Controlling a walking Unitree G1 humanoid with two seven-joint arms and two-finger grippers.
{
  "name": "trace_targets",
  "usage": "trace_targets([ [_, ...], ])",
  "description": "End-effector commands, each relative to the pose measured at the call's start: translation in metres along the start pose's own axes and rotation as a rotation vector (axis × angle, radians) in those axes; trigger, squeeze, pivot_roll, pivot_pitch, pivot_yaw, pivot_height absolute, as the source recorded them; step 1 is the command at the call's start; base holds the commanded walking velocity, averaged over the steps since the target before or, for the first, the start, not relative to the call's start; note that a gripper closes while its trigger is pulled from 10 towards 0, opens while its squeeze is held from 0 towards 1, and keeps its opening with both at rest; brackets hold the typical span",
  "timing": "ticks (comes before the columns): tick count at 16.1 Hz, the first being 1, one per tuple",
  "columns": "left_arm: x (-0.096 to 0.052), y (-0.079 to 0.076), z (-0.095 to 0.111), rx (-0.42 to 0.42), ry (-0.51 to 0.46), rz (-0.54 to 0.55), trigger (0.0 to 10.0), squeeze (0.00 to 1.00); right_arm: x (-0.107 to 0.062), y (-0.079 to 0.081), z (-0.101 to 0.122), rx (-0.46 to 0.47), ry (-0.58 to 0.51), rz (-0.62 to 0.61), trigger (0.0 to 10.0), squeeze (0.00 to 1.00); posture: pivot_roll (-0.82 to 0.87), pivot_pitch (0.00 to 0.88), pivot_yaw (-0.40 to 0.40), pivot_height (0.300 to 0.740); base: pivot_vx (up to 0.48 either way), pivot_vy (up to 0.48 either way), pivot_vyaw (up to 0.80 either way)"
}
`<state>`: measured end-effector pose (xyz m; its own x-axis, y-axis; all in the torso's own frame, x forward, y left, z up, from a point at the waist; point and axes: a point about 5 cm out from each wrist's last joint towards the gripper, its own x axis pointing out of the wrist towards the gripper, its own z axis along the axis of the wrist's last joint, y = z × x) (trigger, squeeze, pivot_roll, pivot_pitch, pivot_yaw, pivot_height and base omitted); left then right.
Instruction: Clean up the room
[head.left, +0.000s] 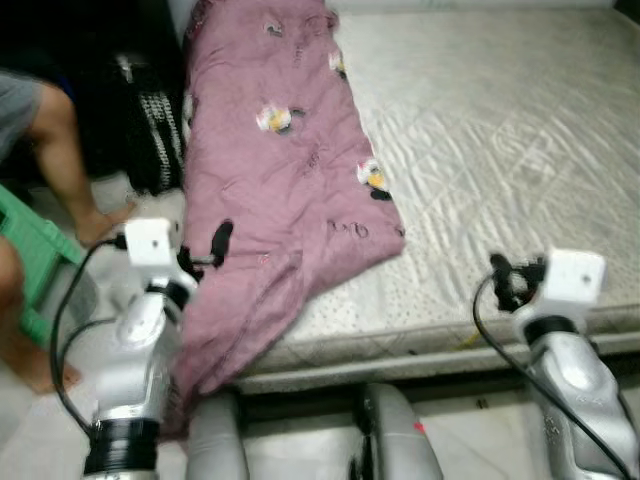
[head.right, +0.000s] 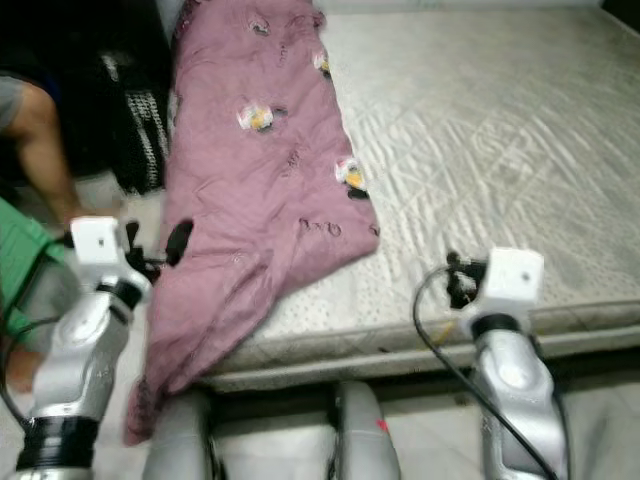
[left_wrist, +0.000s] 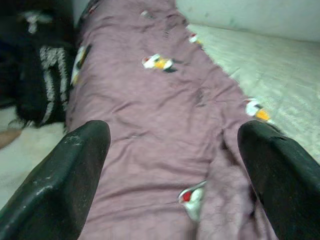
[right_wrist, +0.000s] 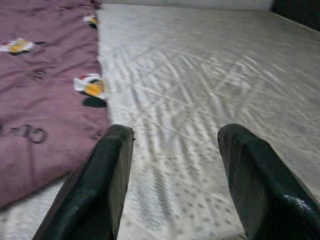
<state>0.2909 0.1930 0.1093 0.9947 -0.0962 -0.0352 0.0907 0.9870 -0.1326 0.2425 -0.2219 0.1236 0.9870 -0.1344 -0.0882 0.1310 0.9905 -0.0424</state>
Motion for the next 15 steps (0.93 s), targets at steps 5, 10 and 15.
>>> trace_targets([
  [5, 0.008, 0.014, -0.02, -0.007, 0.111, 0.048, 10.0, 0.0, -0.014, -0.012, 0.003, -0.027, 0.015, -0.006, 10.0, 0.0, -0.09, 0.114, -0.022, 0.585, 0.0, 0.0, 0.0],
  [10, 0.036, 0.014, -0.039, -0.017, 0.238, 0.045, 10.0, 0.0, -0.059, -0.049, 0.004, -0.12, 0.094, -0.081, 10.0, 0.0, -0.21, 0.2, -0.032, 0.585, 0.0, 0.0, 0.0],
  [15, 0.056, -0.019, -0.062, 0.078, 0.45, -0.054, 10.0, 0.0, -0.072, -0.057, 0.014, -0.144, 0.111, -0.106, 10.0, 0.0, -0.27, 0.218, -0.038, 0.585, 0.0, 0.0, 0.0],
])
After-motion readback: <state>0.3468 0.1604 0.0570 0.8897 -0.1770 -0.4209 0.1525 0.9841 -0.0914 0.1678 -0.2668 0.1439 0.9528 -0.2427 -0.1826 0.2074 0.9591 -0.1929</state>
